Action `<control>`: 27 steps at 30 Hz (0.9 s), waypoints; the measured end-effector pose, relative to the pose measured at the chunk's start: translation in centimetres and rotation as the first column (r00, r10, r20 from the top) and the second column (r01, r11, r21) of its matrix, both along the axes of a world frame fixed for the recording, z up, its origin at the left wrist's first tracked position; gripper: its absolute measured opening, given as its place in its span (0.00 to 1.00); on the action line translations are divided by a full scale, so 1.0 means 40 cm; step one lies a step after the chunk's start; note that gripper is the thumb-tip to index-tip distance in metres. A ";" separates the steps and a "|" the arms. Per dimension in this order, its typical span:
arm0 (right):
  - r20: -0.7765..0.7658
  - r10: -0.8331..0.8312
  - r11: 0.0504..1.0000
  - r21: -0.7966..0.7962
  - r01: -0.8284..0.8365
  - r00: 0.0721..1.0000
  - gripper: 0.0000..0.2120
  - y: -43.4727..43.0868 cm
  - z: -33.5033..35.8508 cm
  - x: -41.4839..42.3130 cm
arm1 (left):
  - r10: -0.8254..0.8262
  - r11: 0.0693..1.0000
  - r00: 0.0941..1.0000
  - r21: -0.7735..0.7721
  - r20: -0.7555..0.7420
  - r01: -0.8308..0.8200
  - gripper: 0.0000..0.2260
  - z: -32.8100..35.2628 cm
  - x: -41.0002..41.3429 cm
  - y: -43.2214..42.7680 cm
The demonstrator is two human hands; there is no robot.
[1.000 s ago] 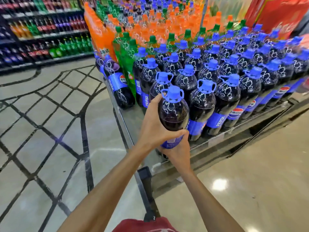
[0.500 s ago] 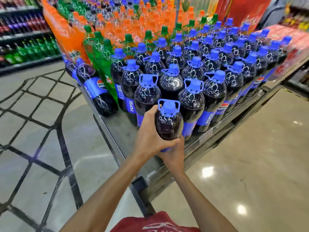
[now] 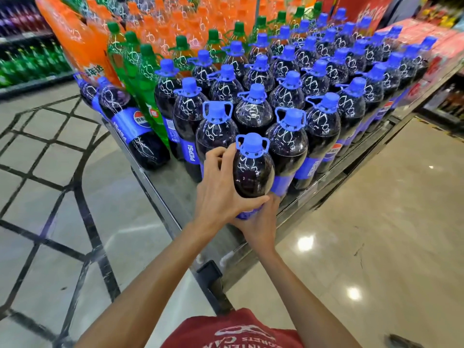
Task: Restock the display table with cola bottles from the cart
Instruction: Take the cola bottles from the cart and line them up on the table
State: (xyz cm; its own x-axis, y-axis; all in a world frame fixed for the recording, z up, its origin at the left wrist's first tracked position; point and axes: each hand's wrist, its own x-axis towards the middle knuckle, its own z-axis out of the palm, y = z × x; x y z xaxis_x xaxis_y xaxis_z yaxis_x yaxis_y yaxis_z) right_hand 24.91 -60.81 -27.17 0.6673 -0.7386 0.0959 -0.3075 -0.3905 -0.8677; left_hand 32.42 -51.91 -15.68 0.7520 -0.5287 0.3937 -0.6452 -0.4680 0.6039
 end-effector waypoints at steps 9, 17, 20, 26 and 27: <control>-0.045 -0.050 0.998 0.023 0.051 0.998 0.52 0.007 -0.014 -0.003 | -0.012 0.990 1.000 -0.143 -0.025 0.008 0.52 -0.032 -0.022 0.005; -0.062 -0.030 1.000 -0.002 0.030 0.998 0.51 0.002 -0.022 0.000 | -0.022 0.991 0.999 -0.134 -0.025 0.018 0.52 -0.025 -0.021 0.003; -0.052 -0.007 1.000 0.013 0.007 0.999 0.51 0.004 -0.013 -0.005 | -0.033 0.991 0.998 -0.132 -0.049 0.027 0.53 -0.023 -0.020 0.006; -0.065 0.091 0.996 0.011 -0.090 0.994 0.50 -0.022 -0.002 -0.034 | -0.088 0.989 0.995 -0.126 -0.039 0.083 0.52 -0.030 -0.018 0.019; -0.069 0.111 0.994 0.008 -0.111 0.991 0.49 -0.031 0.004 -0.043 | -0.102 0.988 0.994 -0.122 -0.033 0.097 0.51 -0.030 -0.018 0.024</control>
